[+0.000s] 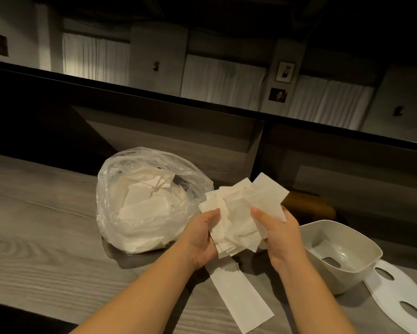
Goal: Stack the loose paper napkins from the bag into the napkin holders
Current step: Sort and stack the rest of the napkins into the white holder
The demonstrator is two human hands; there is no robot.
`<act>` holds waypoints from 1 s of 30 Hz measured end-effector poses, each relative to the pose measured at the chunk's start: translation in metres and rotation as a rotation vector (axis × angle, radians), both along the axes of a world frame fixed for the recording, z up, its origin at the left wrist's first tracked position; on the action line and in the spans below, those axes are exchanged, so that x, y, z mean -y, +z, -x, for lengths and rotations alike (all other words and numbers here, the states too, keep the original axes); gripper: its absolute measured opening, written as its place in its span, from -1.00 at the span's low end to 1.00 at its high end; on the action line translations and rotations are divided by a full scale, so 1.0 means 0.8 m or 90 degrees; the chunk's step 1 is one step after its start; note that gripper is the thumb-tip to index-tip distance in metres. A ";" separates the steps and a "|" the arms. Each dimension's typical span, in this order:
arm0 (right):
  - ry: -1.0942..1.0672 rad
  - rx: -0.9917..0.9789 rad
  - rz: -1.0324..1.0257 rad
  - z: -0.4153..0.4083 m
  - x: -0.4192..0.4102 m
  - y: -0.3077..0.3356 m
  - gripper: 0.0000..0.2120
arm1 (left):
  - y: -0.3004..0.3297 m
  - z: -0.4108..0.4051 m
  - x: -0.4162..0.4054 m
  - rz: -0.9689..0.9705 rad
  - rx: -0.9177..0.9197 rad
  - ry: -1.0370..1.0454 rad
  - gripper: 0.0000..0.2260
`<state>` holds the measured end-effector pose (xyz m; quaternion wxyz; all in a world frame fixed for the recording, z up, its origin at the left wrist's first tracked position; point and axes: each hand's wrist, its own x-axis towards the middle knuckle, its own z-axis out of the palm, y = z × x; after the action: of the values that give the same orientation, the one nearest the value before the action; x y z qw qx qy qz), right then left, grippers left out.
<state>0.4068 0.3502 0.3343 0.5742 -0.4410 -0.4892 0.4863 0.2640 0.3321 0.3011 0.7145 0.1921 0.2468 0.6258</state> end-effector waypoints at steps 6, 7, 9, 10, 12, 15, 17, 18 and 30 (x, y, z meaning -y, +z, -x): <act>0.012 -0.014 -0.008 0.009 0.003 -0.008 -0.67 | -0.001 0.000 -0.006 0.034 -0.001 -0.031 -0.55; 0.010 0.034 -0.012 0.011 0.004 -0.009 -0.68 | 0.000 -0.001 -0.006 0.042 -0.023 -0.011 -0.58; 0.001 0.095 -0.015 0.011 0.004 -0.008 -0.67 | -0.001 -0.002 -0.008 0.051 -0.058 0.032 -0.66; 0.004 0.095 -0.015 0.010 0.004 -0.007 -0.69 | -0.001 -0.003 -0.008 0.050 -0.068 0.043 -0.69; 0.010 0.055 -0.006 0.008 0.004 -0.005 -0.72 | 0.001 -0.002 -0.007 0.050 -0.067 0.055 -0.71; 0.001 0.046 0.000 0.004 0.005 -0.003 -0.73 | 0.003 -0.001 -0.004 0.048 -0.060 0.068 -0.75; -0.008 0.037 -0.002 0.004 0.004 -0.003 -0.71 | 0.004 -0.003 -0.002 0.044 -0.058 0.061 -0.79; -0.013 0.041 -0.003 0.004 0.004 -0.004 -0.70 | 0.005 -0.003 -0.001 0.045 -0.059 0.058 -0.81; -0.070 -0.101 -0.112 -0.017 0.006 0.013 -0.75 | 0.012 -0.001 0.007 0.073 -0.125 0.077 -0.84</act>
<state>0.4203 0.3453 0.3449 0.6733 -0.3754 -0.4580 0.4426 0.2648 0.3263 0.3109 0.6577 0.1961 0.3617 0.6310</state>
